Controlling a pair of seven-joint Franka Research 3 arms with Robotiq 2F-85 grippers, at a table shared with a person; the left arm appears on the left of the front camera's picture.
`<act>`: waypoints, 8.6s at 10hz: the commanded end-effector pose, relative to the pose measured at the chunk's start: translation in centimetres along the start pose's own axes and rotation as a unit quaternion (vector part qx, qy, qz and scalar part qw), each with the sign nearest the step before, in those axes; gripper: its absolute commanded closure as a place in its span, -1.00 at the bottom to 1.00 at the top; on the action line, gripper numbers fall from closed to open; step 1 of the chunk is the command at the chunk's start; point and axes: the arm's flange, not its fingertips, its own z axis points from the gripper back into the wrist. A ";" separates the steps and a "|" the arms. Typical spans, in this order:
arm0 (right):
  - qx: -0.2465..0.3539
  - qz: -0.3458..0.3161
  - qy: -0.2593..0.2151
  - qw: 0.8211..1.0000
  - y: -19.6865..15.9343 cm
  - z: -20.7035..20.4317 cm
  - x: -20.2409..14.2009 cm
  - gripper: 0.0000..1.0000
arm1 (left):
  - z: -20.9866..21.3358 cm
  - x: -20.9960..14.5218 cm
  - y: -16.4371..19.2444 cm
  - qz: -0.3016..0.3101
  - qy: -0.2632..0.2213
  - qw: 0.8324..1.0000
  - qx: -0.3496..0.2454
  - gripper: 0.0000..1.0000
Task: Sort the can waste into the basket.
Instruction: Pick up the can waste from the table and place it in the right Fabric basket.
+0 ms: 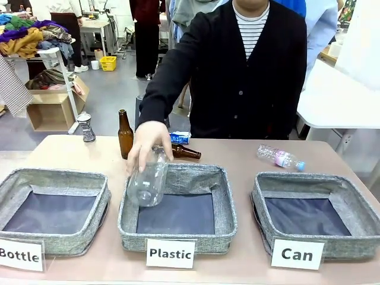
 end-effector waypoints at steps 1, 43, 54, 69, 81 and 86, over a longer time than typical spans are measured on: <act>0.013 0.013 -0.010 1.000 0.0 0.0 0.3 -1.00 | -7.5 2.8 -0.9 -0.019 0.092 0.996 -0.003 -1.00; 0.013 0.013 -0.010 1.000 0.0 0.0 0.3 -1.00 | -32.6 19.8 -6.3 -0.414 0.349 0.834 0.105 -1.00; 0.013 0.013 -0.010 1.000 0.0 0.0 0.3 -1.00 | -28.4 11.4 -2.0 -0.385 0.280 0.876 0.078 -1.00; 0.013 0.013 -0.010 1.000 0.0 0.0 0.3 -1.00 | -10.5 -5.9 3.4 -0.221 0.039 0.966 0.125 -1.00; 0.013 0.013 -0.010 1.000 0.0 0.0 0.3 -1.00 | -7.6 -4.4 -10.5 -0.160 0.115 0.934 0.298 -1.00; 0.013 0.013 -0.010 1.000 0.0 0.0 0.3 -1.00 | -20.2 8.4 -4.3 -0.227 0.221 0.924 0.213 -1.00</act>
